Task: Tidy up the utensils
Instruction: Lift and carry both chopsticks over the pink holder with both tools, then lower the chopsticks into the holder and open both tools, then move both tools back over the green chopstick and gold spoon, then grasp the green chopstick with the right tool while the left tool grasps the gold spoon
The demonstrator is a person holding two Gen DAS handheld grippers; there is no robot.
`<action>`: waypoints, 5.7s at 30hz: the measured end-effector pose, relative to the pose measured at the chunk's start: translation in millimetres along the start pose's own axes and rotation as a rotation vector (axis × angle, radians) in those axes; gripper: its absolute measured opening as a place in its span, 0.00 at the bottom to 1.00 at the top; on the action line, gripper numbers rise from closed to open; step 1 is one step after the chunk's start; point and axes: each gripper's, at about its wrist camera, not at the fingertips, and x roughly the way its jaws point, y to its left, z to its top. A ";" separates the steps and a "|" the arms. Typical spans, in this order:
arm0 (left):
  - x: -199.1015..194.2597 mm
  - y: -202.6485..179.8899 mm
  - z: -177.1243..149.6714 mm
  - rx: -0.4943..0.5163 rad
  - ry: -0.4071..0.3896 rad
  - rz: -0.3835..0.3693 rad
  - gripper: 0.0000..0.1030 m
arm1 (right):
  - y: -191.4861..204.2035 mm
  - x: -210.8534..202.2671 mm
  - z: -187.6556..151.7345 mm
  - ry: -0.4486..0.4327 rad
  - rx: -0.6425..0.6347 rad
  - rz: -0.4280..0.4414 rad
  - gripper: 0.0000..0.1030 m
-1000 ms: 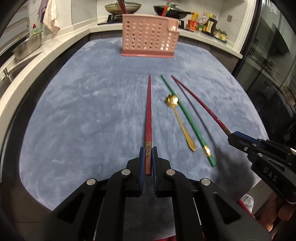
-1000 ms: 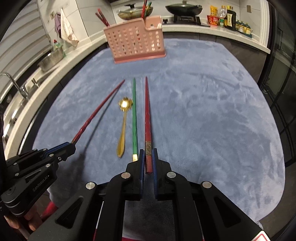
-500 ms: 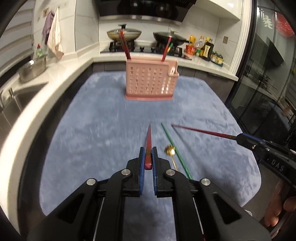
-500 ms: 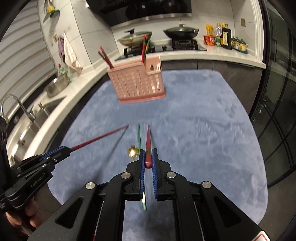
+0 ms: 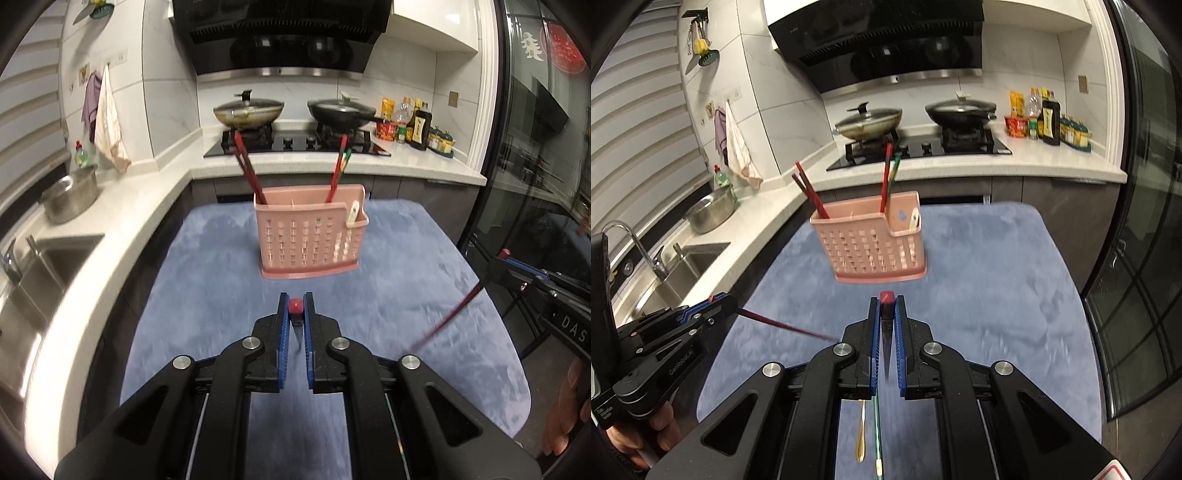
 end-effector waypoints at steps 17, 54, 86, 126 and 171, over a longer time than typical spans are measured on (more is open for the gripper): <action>34.1 5.3 94.6 -0.024 -0.078 0.016 0.07 | 18.6 26.6 98.5 -0.125 -0.018 0.064 0.07; 109.3 35.5 194.6 -0.068 -0.191 0.065 0.07 | 19.2 146.4 198.4 -0.135 0.021 0.065 0.07; 155.6 50.0 154.9 -0.119 -0.102 0.073 0.23 | 7.3 188.6 160.1 -0.020 0.003 0.011 0.19; 43.1 30.2 -3.8 -0.130 0.050 0.117 0.47 | 27.0 41.6 -31.6 0.061 -0.109 -0.031 0.42; 60.3 -13.6 -171.8 -0.043 0.349 0.039 0.69 | 10.3 65.9 -193.0 0.330 -0.077 -0.119 0.07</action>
